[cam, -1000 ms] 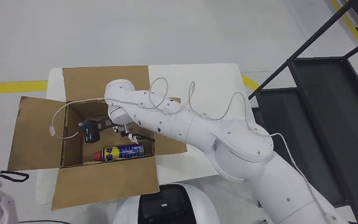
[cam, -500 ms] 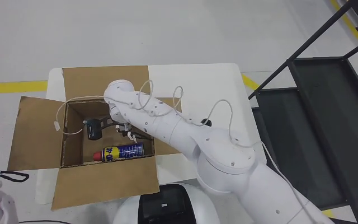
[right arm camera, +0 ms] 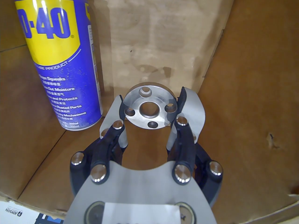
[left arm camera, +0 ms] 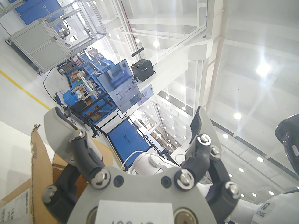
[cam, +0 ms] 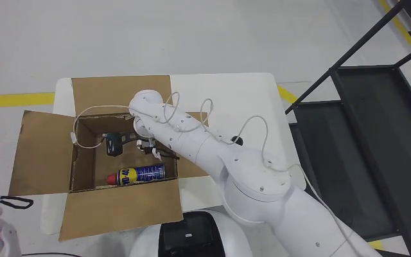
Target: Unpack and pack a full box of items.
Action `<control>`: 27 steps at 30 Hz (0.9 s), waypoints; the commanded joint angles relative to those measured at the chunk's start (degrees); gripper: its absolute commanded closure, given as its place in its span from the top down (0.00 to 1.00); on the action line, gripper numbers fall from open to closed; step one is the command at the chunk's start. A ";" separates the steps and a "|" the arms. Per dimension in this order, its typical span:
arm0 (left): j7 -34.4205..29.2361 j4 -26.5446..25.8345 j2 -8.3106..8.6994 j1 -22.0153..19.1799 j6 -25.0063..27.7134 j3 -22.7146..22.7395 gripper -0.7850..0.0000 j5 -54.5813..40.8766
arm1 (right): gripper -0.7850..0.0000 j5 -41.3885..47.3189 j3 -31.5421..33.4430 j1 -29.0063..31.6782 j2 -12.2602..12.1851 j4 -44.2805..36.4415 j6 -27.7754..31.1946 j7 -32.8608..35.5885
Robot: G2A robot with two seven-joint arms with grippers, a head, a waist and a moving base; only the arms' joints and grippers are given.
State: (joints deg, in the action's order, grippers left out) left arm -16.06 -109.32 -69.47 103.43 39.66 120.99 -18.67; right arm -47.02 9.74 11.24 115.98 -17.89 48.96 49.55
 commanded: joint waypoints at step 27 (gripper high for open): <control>0.00 0.00 0.00 0.00 0.00 0.00 1.00 0.00 | 0.50 -0.49 0.78 1.38 0.10 2.05 -0.72 1.93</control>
State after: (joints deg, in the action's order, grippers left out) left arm -16.06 -109.32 -69.47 103.43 39.66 120.99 -18.67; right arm -47.47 10.51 12.62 116.09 -15.85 48.24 51.46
